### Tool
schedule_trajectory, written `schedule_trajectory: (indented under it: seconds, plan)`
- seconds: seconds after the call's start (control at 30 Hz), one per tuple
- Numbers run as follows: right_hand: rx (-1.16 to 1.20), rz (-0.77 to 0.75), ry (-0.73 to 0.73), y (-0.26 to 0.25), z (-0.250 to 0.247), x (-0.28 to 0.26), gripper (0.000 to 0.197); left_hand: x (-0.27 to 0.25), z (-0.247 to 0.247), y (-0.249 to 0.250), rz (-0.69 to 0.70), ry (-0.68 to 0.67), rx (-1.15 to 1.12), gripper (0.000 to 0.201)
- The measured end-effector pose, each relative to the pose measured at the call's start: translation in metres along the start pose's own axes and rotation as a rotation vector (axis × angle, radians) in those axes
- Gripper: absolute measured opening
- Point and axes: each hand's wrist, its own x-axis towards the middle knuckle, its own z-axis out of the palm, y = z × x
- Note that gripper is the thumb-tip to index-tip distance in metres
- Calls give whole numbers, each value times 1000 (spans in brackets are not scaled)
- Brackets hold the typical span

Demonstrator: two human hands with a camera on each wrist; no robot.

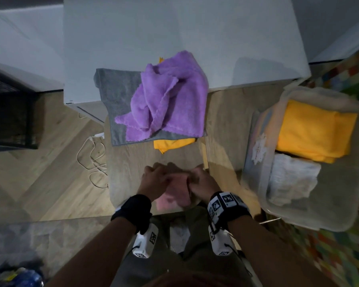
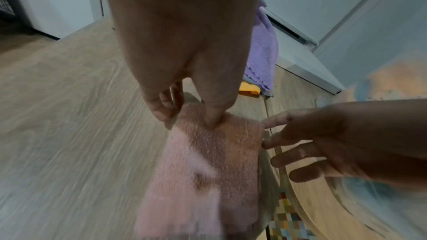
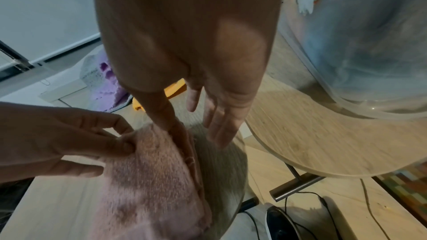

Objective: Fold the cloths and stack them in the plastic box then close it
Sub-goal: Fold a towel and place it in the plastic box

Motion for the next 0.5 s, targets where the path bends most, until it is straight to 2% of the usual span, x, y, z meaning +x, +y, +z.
schedule_trajectory:
  seconds: [0.13,0.2,0.3,0.4,0.5]
  plan:
    - [-104,-67,-46,-5,1,3,70,0,-7,11,38,-58,-10,55]
    - [-136,-116,-37,-12,6,5,75,-3,-19,20,52,-89,-25,47]
    - [-225,-251,38,-33,8,6,59,-9,-42,31,122,-61,-35,12]
    - [-267,-291,52,-60,1,5,33,-14,-75,51,207,-18,-47,21]
    - [-183,-283,86,-84,-20,-10,28,-19,-117,74,301,10,-48,21]
